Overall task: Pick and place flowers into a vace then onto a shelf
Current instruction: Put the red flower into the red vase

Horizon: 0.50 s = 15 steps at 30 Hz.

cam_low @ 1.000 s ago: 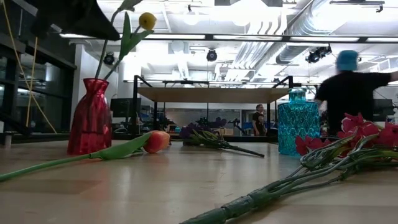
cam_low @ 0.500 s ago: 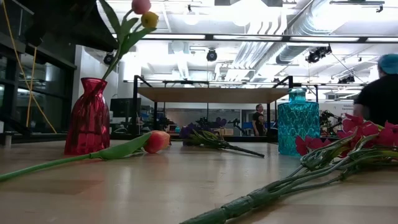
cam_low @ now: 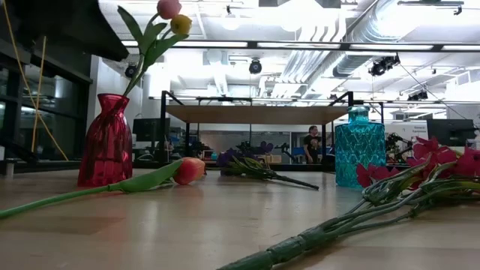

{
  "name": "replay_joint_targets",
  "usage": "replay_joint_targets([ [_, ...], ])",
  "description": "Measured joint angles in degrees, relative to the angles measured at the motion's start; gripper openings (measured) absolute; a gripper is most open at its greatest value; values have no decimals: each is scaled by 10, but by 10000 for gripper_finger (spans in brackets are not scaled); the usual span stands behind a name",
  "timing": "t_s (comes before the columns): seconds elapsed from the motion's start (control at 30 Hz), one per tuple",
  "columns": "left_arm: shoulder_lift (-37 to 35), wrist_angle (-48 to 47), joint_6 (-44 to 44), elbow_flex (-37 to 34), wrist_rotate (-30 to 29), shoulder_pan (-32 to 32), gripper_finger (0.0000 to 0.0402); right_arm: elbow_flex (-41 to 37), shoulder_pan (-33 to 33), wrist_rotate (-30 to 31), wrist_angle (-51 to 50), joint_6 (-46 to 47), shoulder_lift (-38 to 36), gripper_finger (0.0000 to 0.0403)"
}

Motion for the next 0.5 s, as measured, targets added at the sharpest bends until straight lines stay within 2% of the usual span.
replay_joint_targets([
  [0.27,-17,-47,-45,4,9,-46,99,0,0,0,0,-1,0,0],
  [0.5,-54,-88,-48,46,65,-84,99,0,0,0,-4,-3,0,0],
])
